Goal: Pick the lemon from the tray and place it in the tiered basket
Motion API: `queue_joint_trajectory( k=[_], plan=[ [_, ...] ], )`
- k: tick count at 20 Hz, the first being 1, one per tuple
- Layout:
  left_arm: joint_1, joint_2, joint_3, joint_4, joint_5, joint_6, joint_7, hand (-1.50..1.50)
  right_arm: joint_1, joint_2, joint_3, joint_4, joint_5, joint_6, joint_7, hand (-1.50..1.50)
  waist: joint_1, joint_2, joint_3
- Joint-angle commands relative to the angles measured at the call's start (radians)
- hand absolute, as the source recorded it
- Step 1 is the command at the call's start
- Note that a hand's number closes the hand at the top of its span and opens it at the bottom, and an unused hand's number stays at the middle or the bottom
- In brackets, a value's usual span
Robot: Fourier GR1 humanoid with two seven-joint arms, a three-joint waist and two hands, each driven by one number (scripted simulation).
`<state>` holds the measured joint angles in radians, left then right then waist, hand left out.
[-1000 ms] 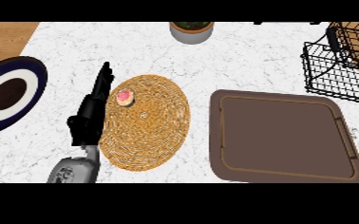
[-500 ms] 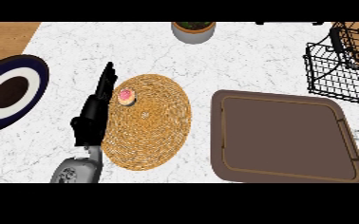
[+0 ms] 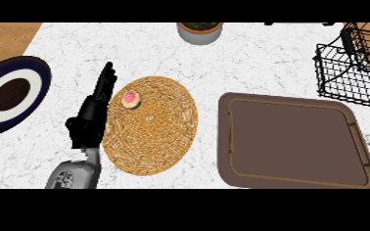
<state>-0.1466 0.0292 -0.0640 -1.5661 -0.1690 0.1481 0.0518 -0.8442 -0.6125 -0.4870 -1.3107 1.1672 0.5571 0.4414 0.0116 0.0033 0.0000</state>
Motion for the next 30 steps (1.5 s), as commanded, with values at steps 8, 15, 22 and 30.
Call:
queue_joint_trajectory(
  k=[8,15,22,30],
  plan=[
    [0.015,-0.015,-0.022,0.006,-0.039,0.024,-0.034,0.00,0.004,-0.053,-0.077,0.358,-0.027,-0.265,-0.066,1.50,0.000,0.001,0.001],
    [0.020,-0.019,-0.009,0.019,-0.012,0.024,-0.025,0.00,-0.025,-0.048,-0.193,0.449,-0.182,-0.325,-0.127,-1.50,-0.004,-0.001,0.000],
    [-0.020,0.002,0.003,-0.003,0.006,0.001,0.025,0.00,-0.080,-0.153,-0.351,0.494,-0.282,-0.464,-0.106,-1.50,-0.004,0.000,0.001],
    [0.014,-0.011,-0.004,-0.021,-0.029,0.044,0.026,0.00,0.100,-0.303,-0.579,0.432,-0.446,-0.373,-0.076,-1.50,-0.041,-0.011,0.001]
  ],
)
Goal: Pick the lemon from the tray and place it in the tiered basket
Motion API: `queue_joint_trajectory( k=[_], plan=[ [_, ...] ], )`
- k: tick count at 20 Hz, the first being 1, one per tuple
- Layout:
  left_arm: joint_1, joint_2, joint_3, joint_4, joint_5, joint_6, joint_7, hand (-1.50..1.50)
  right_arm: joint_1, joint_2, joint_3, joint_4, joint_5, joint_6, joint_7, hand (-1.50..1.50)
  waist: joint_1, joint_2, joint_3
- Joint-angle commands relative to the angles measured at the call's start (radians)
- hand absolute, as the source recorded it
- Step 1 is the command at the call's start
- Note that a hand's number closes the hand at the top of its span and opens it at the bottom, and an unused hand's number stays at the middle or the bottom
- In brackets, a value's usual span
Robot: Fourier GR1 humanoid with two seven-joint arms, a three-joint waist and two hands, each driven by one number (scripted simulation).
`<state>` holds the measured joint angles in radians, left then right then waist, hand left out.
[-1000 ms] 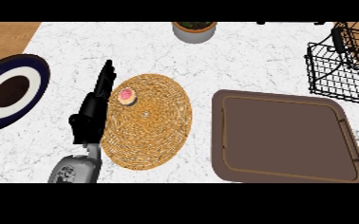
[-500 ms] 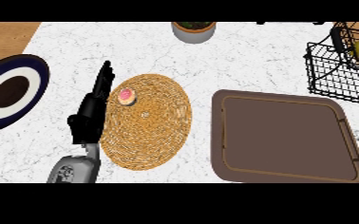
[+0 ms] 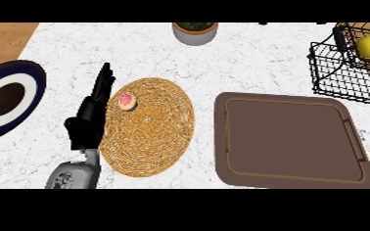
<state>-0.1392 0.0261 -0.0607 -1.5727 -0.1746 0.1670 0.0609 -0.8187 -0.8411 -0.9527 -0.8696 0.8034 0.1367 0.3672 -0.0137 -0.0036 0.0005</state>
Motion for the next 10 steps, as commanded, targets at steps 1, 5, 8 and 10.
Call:
queue_joint_trajectory(
  k=[1,5,8,10],
  plan=[
    [0.002,-0.006,0.004,-0.012,0.002,0.009,0.013,0.00,0.102,-0.083,-0.133,-0.022,-0.098,0.044,-0.004,-1.50,-0.010,-0.002,0.000],
    [0.064,0.001,0.012,-0.022,0.003,0.013,-0.018,0.00,0.303,-0.133,-0.314,-0.020,-0.224,0.171,-0.132,-1.50,-0.036,-0.007,0.001],
    [0.036,0.020,0.011,-0.038,-0.001,-0.005,0.010,0.00,0.426,-0.152,-0.413,-0.016,-0.294,0.253,-0.181,-1.50,-0.023,-0.004,0.001],
    [0.058,-0.017,-0.010,-0.012,-0.019,0.026,-0.021,0.00,0.513,-0.129,-0.476,-0.022,-0.340,0.301,-0.241,-1.50,-0.021,-0.003,0.000]
  ],
)
